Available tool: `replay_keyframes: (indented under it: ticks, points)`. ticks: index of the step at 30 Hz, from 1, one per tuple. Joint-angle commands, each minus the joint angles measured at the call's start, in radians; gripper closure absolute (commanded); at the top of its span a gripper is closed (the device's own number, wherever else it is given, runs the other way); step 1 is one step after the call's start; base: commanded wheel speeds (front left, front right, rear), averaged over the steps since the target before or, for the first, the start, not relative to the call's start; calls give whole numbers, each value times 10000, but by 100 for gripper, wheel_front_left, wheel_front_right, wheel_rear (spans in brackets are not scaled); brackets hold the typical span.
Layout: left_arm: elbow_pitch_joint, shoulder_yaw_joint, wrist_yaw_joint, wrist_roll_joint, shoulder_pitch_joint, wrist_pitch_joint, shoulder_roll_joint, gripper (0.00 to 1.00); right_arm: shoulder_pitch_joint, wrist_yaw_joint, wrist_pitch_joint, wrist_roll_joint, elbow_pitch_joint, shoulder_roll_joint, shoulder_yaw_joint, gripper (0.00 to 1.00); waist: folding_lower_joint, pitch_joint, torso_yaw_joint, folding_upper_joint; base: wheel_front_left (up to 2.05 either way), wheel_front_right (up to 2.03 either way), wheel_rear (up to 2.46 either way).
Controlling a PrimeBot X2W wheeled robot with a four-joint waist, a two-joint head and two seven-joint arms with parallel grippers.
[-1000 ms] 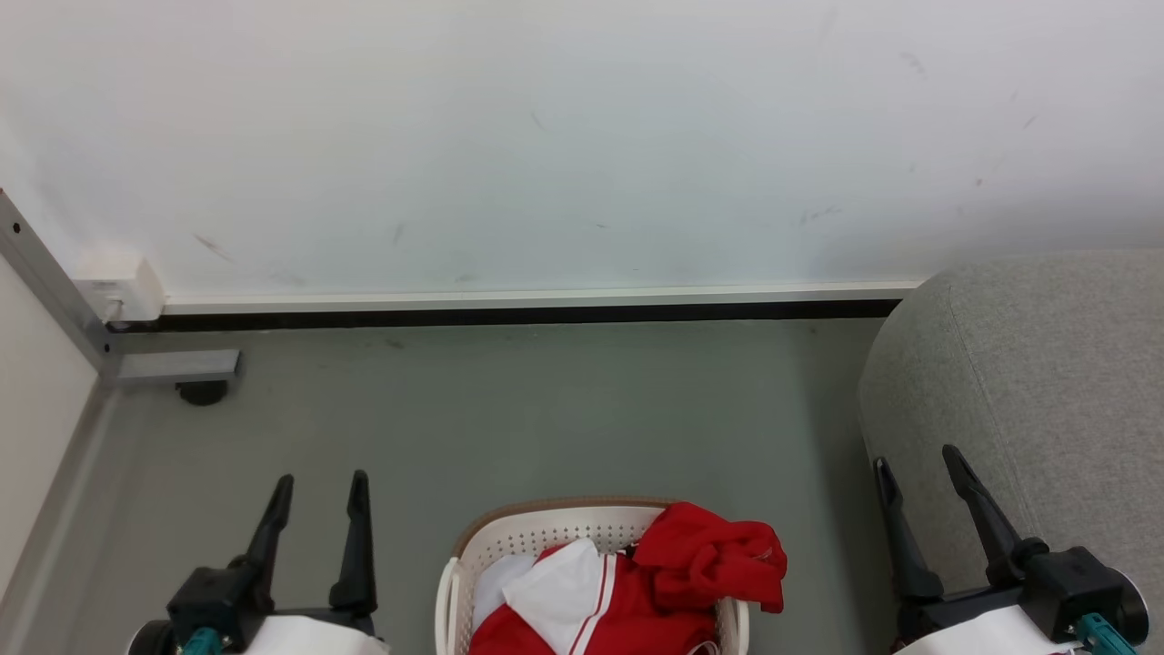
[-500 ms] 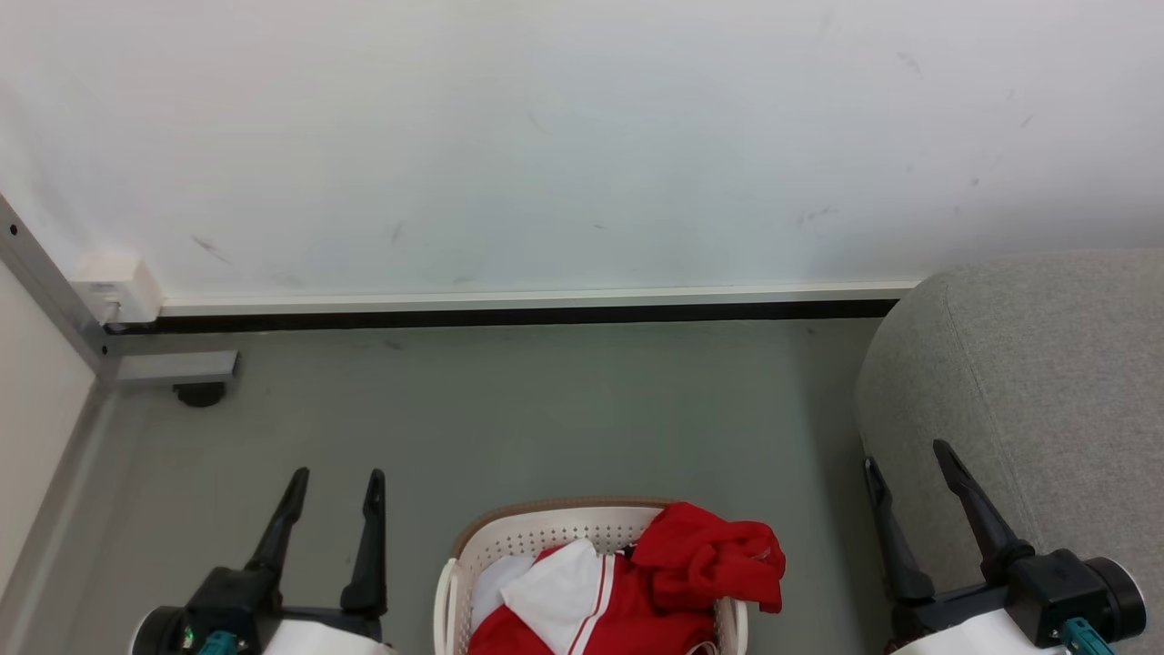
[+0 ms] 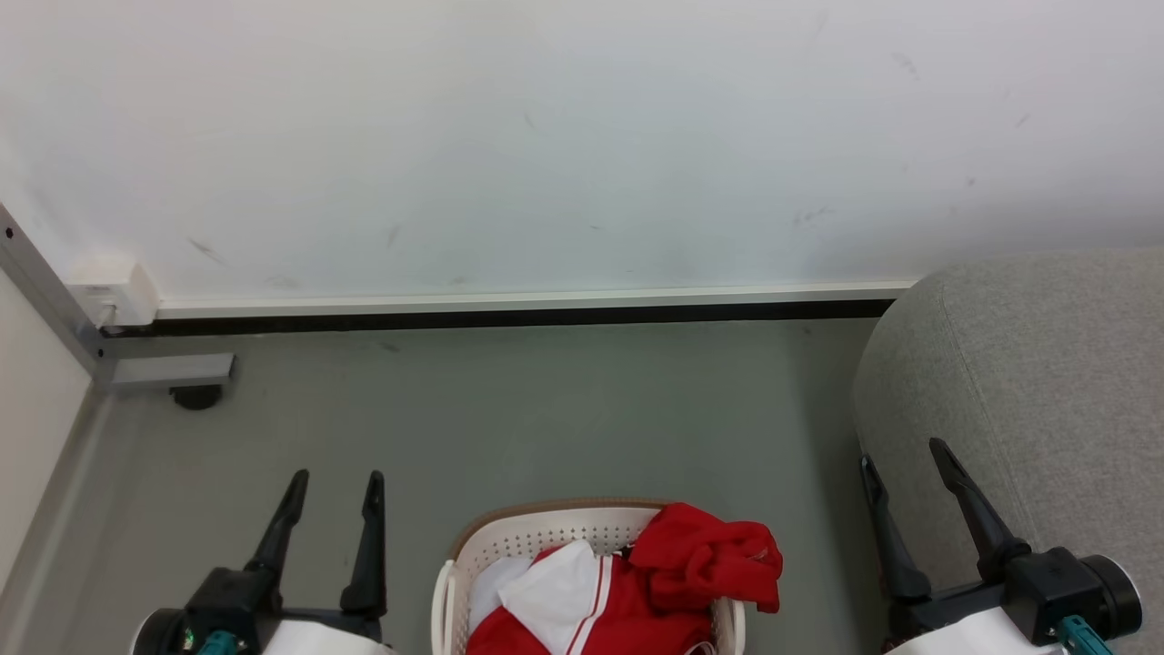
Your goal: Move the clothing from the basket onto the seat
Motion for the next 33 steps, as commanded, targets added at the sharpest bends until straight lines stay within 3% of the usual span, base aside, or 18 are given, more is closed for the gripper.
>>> replay_keyframes:
  ticks: [1, 17, 33]
  points:
    - [21, 29, -17, -10, -31, -11, 23, 0, -96, -21, -30, 87, 22, -1, 17, 0, 0, -2, -14, 0, 0, 0, 0]
    - [444, 86, -94, -156, -169, -9, 15, 0, -206, -21, -19, 222, -64, -84, 112, 0, 0, 360, -576, 0, 0, 0, 0]
    - [2372, 269, -346, 21, -1217, -9, 265, 0, -971, -21, -17, 364, -515, 5, -178, 0, 0, 2110, -2386, 0, 0, 0, 0]
